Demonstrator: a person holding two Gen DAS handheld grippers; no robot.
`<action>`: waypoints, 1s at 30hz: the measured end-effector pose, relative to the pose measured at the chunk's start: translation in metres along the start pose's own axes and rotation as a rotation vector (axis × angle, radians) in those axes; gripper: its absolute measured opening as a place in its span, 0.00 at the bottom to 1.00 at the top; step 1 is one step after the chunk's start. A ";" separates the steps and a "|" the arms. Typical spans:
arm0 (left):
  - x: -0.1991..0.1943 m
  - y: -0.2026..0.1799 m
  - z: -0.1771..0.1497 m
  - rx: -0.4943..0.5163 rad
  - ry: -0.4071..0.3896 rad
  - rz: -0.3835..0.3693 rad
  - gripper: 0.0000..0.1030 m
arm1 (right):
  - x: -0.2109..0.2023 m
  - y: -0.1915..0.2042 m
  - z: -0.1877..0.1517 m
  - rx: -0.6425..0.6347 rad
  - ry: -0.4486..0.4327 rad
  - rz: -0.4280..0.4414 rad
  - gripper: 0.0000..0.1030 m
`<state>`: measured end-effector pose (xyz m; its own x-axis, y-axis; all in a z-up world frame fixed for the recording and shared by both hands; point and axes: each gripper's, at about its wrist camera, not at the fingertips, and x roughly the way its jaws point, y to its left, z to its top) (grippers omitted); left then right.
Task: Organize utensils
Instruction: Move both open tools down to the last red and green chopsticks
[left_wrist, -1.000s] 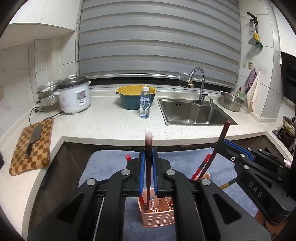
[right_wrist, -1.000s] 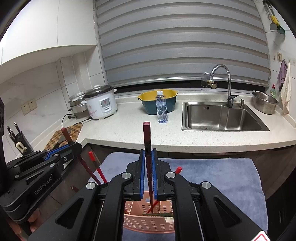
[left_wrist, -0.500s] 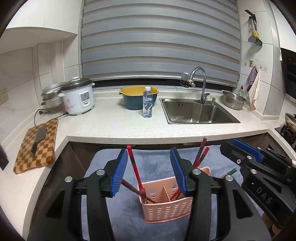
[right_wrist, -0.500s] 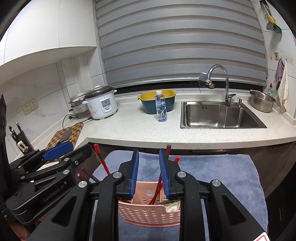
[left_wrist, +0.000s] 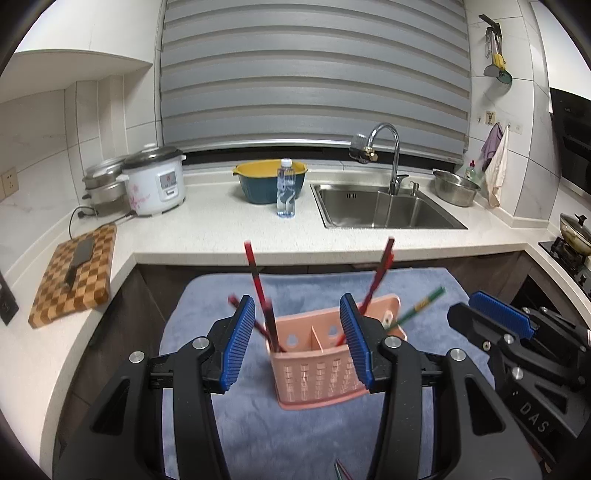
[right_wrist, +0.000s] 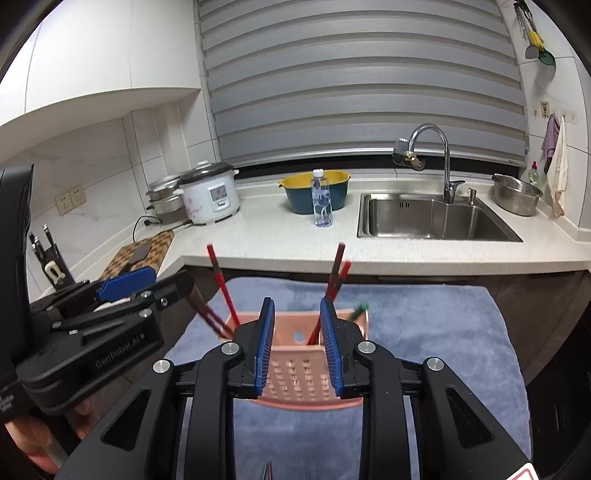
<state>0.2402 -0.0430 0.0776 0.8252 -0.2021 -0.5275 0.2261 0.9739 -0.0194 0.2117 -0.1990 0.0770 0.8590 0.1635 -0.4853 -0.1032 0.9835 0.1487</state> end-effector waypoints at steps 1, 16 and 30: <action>-0.002 0.000 -0.006 -0.001 0.007 0.000 0.44 | -0.002 0.000 -0.005 0.000 0.006 -0.001 0.28; -0.028 -0.010 -0.102 -0.028 0.150 -0.021 0.44 | -0.046 -0.009 -0.116 -0.007 0.158 -0.036 0.28; -0.053 -0.023 -0.203 -0.024 0.320 -0.023 0.44 | -0.075 -0.002 -0.227 0.008 0.334 -0.018 0.28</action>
<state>0.0862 -0.0339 -0.0665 0.6144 -0.1849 -0.7670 0.2277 0.9724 -0.0520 0.0339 -0.1957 -0.0824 0.6485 0.1636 -0.7435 -0.0844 0.9861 0.1433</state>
